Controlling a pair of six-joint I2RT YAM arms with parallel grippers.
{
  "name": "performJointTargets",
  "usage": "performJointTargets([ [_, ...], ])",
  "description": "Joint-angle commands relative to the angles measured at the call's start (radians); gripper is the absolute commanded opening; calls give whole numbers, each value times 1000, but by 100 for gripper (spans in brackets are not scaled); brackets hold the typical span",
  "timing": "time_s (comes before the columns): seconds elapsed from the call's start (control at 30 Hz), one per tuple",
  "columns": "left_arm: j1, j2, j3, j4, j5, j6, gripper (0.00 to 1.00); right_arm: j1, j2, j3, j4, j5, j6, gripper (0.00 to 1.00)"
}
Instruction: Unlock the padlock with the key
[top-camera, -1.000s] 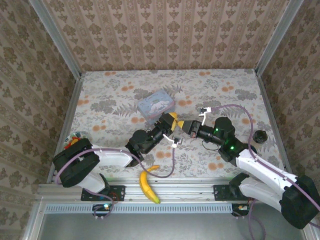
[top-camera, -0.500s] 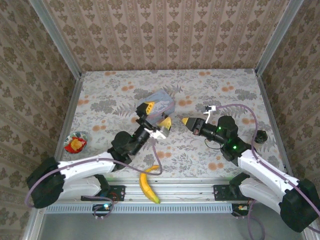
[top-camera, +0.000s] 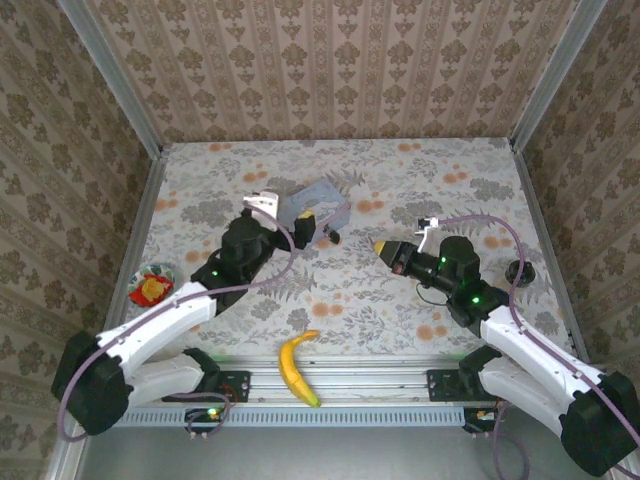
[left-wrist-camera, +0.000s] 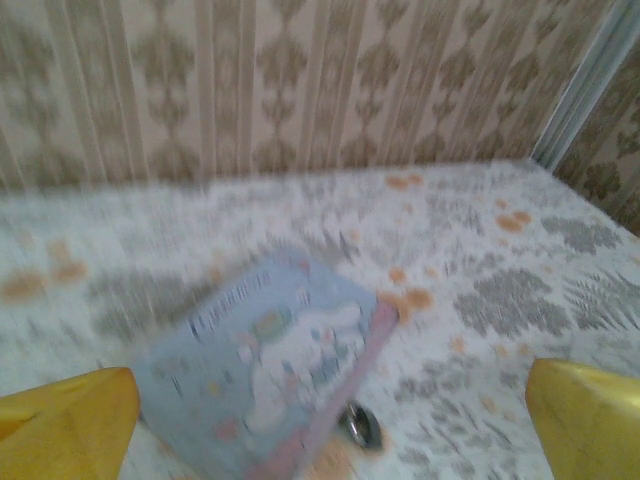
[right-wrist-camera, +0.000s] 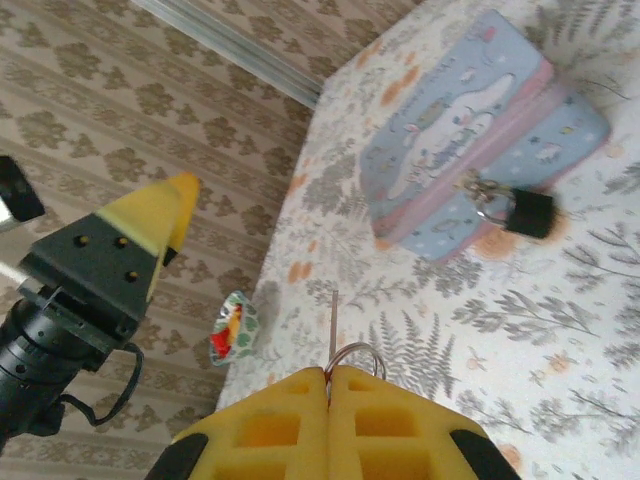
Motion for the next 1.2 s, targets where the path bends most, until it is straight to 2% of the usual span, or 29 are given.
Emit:
performJointTargets([
  [0.0, -35, 105, 72, -203, -61, -306, 100, -6, -22, -8, -89, 61, -37, 0],
  [0.13, -105, 236, 135, -267, -182, -368, 96, -8, -33, -15, -136, 86, -43, 0],
  [0.33, -133, 443, 217, -253, -204, -487, 93, -15, -72, -27, -187, 111, -47, 0],
  [0.47, -132, 588, 320, -270, -221, -500, 93, -18, -97, -32, -205, 114, -44, 0],
  [0.6, -136, 701, 426, -316, -286, -464, 93, -20, -123, -35, -228, 126, -40, 0],
  [0.73, -138, 790, 536, -420, -346, -478, 87, -25, -145, -46, -242, 147, -36, 0],
  [0.9, -132, 837, 584, -502, -398, -547, 82, -29, -157, -58, -237, 156, -25, 0],
  [1.03, -117, 819, 540, -513, -431, -594, 78, -31, -156, -56, -241, 160, -25, 0],
  [1.17, -103, 781, 502, -508, -412, -587, 78, -32, -151, -54, -243, 164, -28, 0],
])
